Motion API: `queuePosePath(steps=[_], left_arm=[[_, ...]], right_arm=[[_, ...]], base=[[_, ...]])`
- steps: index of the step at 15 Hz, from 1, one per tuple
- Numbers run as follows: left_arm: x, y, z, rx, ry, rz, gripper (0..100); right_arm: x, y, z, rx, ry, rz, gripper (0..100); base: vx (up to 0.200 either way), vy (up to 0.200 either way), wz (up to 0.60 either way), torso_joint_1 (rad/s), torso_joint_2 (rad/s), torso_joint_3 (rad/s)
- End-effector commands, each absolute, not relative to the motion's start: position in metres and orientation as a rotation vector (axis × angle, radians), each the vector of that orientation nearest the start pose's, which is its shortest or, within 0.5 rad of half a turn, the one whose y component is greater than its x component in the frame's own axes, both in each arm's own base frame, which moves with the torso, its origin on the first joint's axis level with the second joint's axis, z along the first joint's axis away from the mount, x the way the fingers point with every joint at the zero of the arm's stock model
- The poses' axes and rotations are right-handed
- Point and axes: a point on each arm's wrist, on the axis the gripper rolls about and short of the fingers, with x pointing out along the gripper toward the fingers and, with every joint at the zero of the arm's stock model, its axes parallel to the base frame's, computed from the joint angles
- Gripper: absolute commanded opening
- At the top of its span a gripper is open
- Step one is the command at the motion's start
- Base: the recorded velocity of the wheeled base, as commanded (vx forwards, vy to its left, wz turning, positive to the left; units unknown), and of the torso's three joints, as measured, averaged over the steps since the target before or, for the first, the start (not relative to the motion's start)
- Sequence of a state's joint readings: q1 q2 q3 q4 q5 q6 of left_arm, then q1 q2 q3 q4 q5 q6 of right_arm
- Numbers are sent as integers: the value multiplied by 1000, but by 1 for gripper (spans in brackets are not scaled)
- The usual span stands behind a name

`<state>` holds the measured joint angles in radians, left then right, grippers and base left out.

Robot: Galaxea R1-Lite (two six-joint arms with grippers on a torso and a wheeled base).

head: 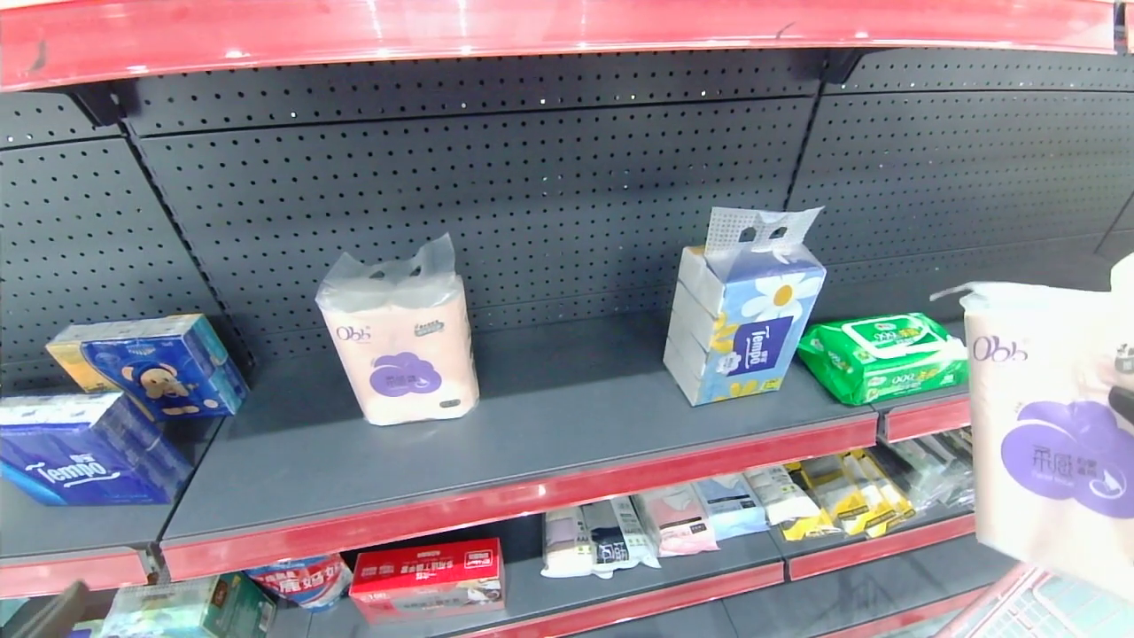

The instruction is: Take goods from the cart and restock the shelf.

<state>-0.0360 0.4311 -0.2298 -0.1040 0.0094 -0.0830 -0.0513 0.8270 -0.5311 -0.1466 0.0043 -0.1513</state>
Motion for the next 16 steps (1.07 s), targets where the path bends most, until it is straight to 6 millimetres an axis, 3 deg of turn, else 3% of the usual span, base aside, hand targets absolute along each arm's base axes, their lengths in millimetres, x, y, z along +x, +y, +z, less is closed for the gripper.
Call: queuePosePath(steps=[1, 5, 8, 13, 16], left_arm=[[149, 11, 173, -128, 292, 105, 100], [192, 10, 141, -108, 327, -168, 100], [208, 14, 132, -86, 348, -257, 100], [252, 42, 125, -16, 245, -342, 100], [266, 43, 126, -15, 223, -433, 100]], right_arm=[[97, -5, 232, -144, 164, -37, 0], [87, -6, 222, -141, 181, -51, 0], [73, -5, 201, -144, 205, -47, 0], [71, -5, 199, -148, 206, -58, 0], [73, -6, 198, -155, 214, -61, 0]], base=[[0, 0, 0, 0, 0, 0], [0, 0, 0, 0, 0, 0], [0, 0, 0, 0, 0, 0], [0, 0, 0, 0, 0, 0], [0, 0, 0, 0, 0, 0]])
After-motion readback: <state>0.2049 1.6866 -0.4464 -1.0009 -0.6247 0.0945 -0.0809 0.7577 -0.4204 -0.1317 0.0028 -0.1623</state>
